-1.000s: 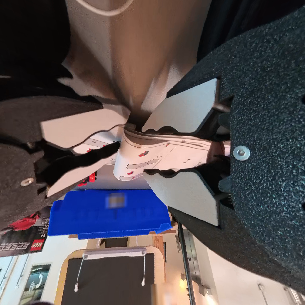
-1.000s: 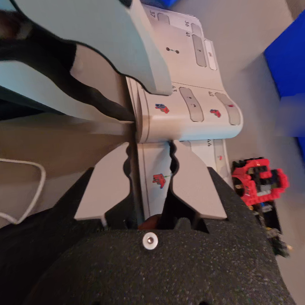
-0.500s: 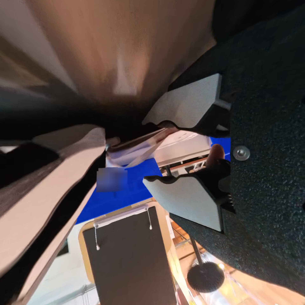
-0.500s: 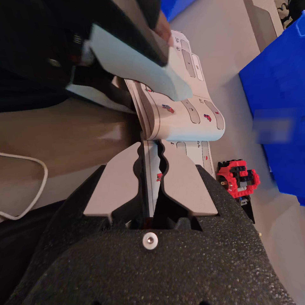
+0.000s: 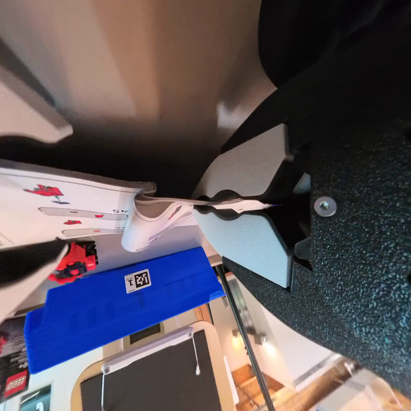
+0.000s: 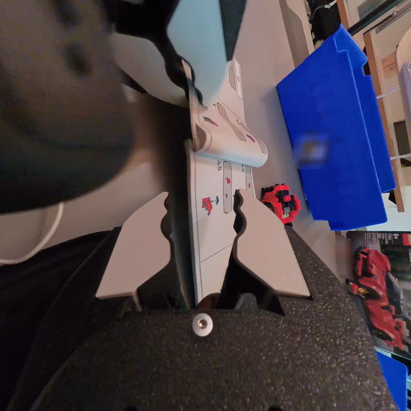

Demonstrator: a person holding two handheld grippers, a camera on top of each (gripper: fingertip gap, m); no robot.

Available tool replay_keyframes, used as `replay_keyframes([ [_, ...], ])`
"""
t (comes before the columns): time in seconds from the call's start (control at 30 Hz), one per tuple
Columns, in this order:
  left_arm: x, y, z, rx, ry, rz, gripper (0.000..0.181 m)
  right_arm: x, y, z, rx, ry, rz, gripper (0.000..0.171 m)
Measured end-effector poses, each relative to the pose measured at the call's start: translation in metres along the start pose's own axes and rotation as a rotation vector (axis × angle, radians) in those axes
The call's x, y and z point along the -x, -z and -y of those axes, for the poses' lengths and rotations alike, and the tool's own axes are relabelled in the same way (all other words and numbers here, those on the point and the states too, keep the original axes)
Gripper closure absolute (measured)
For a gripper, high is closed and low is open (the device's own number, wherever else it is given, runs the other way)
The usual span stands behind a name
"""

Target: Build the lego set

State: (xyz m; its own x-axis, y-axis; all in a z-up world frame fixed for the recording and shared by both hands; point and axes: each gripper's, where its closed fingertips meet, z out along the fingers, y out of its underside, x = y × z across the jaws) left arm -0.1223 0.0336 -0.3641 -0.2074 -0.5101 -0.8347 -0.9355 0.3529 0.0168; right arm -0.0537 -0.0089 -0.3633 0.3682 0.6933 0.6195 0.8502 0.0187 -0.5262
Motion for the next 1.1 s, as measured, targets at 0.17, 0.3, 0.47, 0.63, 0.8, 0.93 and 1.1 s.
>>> replay_keyframes([
  [0.17, 0.004, 0.005, -0.002, 0.009, 0.04, -0.031, 0.18, -0.011, 0.001, -0.005, 0.057, 0.053, -0.096, 0.125],
  [0.3, 0.0, 0.009, -0.004, -0.007, 0.081, -0.057, 0.18, -0.011, 0.005, -0.024, 0.088, -0.021, -0.049, 0.124],
  [0.47, 0.002, 0.014, -0.008, -0.031, 0.142, -0.088, 0.18, -0.014, 0.017, -0.044, 0.074, -0.063, 0.001, 0.125],
  [0.63, 0.008, 0.017, -0.007, -0.036, 0.199, -0.111, 0.181, 0.001, 0.003, -0.021, 0.014, -0.093, 0.076, 0.123],
  [0.8, 0.006, 0.023, -0.007, -0.063, 0.219, -0.116, 0.181, -0.014, 0.003, -0.043, 0.074, -0.122, 0.037, 0.124],
  [0.93, 0.005, 0.027, -0.001, -0.076, 0.171, -0.061, 0.181, -0.02, 0.011, -0.062, 0.13, -0.006, -0.013, 0.153],
  [1.1, 0.002, 0.033, 0.008, -0.038, -0.023, 0.087, 0.181, -0.035, 0.023, -0.063, 0.174, 0.407, -0.27, 0.168],
])
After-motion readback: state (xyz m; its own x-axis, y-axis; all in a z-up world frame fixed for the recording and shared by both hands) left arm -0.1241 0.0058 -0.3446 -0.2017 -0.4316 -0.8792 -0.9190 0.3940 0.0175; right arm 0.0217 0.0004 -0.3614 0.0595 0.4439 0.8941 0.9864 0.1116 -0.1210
